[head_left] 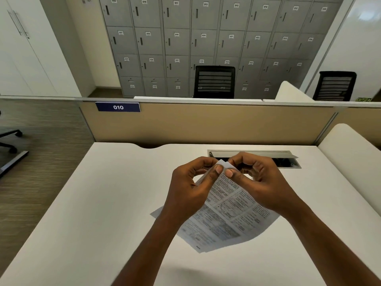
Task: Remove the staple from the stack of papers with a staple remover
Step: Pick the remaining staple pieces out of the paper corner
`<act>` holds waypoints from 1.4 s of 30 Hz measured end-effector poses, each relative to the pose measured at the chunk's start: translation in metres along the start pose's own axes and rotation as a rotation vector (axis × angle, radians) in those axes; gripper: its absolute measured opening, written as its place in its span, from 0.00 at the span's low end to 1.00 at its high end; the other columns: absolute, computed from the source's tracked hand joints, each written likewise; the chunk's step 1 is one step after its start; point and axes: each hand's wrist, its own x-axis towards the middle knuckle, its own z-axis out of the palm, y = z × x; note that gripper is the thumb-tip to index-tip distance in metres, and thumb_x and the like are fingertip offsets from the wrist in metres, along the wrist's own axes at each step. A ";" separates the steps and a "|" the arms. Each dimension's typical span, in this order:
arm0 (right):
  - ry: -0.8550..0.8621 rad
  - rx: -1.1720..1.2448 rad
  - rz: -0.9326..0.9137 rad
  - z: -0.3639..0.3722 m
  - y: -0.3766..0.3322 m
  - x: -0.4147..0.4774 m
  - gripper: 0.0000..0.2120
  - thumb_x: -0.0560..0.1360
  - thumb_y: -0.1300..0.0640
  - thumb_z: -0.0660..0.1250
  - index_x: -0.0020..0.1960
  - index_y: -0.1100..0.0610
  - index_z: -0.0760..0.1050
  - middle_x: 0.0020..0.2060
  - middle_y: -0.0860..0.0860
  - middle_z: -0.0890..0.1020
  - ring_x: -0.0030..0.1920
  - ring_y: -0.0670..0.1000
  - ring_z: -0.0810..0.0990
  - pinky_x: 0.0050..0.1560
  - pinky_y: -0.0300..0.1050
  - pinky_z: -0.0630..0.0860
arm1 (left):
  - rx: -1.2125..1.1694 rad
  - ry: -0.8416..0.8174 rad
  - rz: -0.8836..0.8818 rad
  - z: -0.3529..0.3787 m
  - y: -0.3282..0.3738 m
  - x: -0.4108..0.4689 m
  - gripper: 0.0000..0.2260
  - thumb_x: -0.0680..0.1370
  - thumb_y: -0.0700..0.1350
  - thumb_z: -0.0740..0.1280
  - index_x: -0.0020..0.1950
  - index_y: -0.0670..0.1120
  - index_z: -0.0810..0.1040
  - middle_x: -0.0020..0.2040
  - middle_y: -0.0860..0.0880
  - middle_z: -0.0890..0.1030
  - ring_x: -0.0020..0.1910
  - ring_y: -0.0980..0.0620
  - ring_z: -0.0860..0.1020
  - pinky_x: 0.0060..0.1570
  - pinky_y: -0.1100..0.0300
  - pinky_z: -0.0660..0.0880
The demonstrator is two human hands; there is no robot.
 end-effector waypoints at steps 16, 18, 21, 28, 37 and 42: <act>-0.006 0.108 -0.032 0.001 0.002 -0.002 0.05 0.76 0.58 0.71 0.50 0.58 0.82 0.42 0.52 0.85 0.46 0.57 0.84 0.51 0.56 0.82 | -0.036 -0.070 0.013 -0.008 0.009 0.003 0.06 0.80 0.48 0.71 0.56 0.50 0.84 0.48 0.55 0.87 0.51 0.51 0.86 0.53 0.60 0.82; -0.005 0.106 -0.051 0.000 0.002 -0.002 0.05 0.76 0.58 0.71 0.50 0.58 0.82 0.43 0.52 0.85 0.46 0.57 0.84 0.51 0.54 0.82 | -0.060 -0.081 0.003 -0.009 0.010 0.002 0.06 0.80 0.46 0.71 0.55 0.52 0.84 0.48 0.54 0.87 0.50 0.51 0.86 0.51 0.59 0.83; -0.003 0.109 -0.071 -0.001 0.003 -0.002 0.05 0.77 0.58 0.71 0.50 0.58 0.82 0.43 0.52 0.85 0.46 0.58 0.83 0.50 0.52 0.81 | -0.074 -0.096 -0.002 -0.010 0.012 0.003 0.06 0.80 0.46 0.71 0.54 0.56 0.83 0.48 0.55 0.87 0.50 0.50 0.86 0.51 0.57 0.84; 0.023 0.077 -0.077 0.000 0.005 0.000 0.04 0.76 0.57 0.71 0.48 0.57 0.83 0.41 0.51 0.85 0.44 0.57 0.83 0.49 0.54 0.81 | -0.037 -0.124 0.013 -0.013 0.012 0.005 0.05 0.79 0.47 0.71 0.54 0.51 0.84 0.48 0.55 0.86 0.51 0.49 0.85 0.52 0.57 0.82; 0.057 0.021 -0.075 0.002 0.004 0.001 0.05 0.75 0.56 0.72 0.48 0.57 0.84 0.40 0.49 0.85 0.43 0.56 0.83 0.47 0.49 0.80 | 0.020 -0.196 -0.013 -0.016 0.011 0.010 0.06 0.81 0.48 0.68 0.55 0.50 0.83 0.48 0.56 0.85 0.51 0.50 0.84 0.51 0.55 0.82; 0.075 -0.059 -0.100 0.003 0.004 -0.001 0.06 0.76 0.54 0.72 0.48 0.56 0.83 0.40 0.47 0.85 0.43 0.54 0.83 0.47 0.55 0.81 | -0.076 -0.239 -0.081 -0.016 0.010 0.009 0.06 0.83 0.45 0.67 0.56 0.47 0.83 0.48 0.53 0.85 0.51 0.49 0.85 0.46 0.58 0.82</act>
